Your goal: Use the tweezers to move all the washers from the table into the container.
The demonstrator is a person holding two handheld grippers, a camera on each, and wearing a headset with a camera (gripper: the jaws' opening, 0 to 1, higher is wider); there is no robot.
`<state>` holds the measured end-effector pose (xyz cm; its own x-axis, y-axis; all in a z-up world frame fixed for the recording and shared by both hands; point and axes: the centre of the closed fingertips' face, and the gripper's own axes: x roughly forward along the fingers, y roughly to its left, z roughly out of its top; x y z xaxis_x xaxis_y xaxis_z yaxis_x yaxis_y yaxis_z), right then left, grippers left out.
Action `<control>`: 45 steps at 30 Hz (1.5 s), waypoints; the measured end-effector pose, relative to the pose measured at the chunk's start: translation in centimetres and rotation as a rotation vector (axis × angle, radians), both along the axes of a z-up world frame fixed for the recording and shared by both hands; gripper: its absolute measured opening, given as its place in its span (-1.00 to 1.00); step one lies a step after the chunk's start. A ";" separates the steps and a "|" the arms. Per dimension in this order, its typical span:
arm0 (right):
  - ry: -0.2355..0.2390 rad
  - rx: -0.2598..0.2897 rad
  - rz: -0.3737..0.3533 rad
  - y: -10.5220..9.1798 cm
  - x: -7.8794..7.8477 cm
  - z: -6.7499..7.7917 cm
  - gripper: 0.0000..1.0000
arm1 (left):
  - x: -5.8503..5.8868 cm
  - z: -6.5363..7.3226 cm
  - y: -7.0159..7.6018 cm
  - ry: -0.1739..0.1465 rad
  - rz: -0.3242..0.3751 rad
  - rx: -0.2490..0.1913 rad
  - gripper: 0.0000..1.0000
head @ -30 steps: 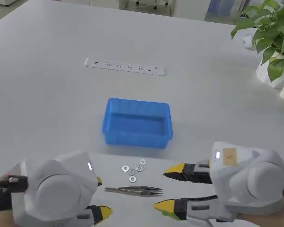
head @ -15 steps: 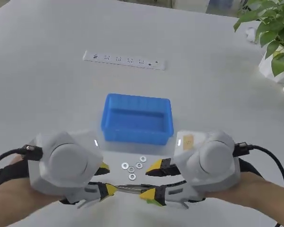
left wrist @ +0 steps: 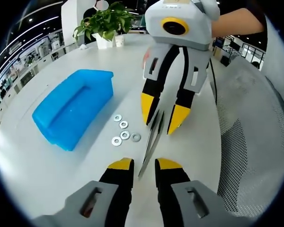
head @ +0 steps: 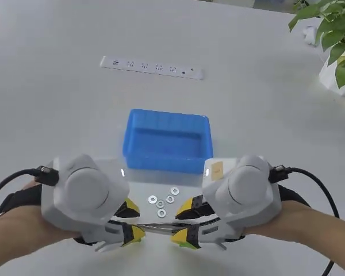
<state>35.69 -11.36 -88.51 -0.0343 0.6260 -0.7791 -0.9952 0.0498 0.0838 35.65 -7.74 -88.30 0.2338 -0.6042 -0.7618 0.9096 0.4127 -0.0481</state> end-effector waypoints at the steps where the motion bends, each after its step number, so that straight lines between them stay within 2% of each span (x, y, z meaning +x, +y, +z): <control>1: 0.000 -0.004 0.004 0.0 0.0 -0.1 -0.55 | -0.1 -0.1 0.0 0.005 -0.010 0.006 -0.58; 6: -0.005 -0.025 0.025 -0.2 0.0 -0.5 -0.61 | -0.3 -0.5 0.1 0.010 -0.041 0.020 -0.62; 8: -0.008 -0.023 0.036 -0.2 0.0 -0.6 -0.66 | -0.1 -0.5 -0.1 0.015 -0.044 0.008 -0.71; 11: -0.005 -0.033 0.035 -0.3 0.1 -0.6 -0.71 | 0.3 -0.6 -0.1 0.010 -0.050 0.018 -0.84; 12: -0.007 -0.034 0.035 -0.3 0.2 -0.6 -0.72 | 0.2 -0.5 -0.1 0.023 -0.055 0.011 -0.84; 17: -0.006 -0.039 0.050 -0.4 0.3 -0.6 -0.74 | 0.0 -0.5 -0.2 0.032 -0.095 0.017 -0.86; 20: -0.017 -0.038 0.054 -0.4 0.5 -0.6 -0.75 | -0.4 -0.5 -0.4 0.045 -0.124 0.031 -0.89; 21: -0.020 -0.039 0.058 -0.3 0.6 -0.6 -0.76 | -0.3 -0.5 -0.4 0.037 -0.129 0.036 -0.89; 28: -0.067 -0.046 0.119 -0.5 0.2 -0.7 -0.81 | -0.2 0.4 -0.4 0.041 -0.144 0.028 -0.89; 32: -0.090 -0.043 0.134 -0.6 0.1 -0.4 -0.83 | -0.2 0.9 -0.5 0.030 -0.155 0.028 -0.89; 36: -0.098 -0.013 0.131 -0.6 -0.1 0.0 -0.84 | -0.4 1.8 -0.5 0.029 -0.158 0.011 -0.89; 40: -0.090 0.061 0.129 -0.5 -0.6 0.6 -0.85 | -1.1 2.6 -0.5 0.036 -0.201 0.007 -0.89; 45: -0.100 0.113 0.114 -0.3 -0.8 1.3 -0.85 | -1.2 3.8 -0.7 0.020 -0.240 0.009 -0.90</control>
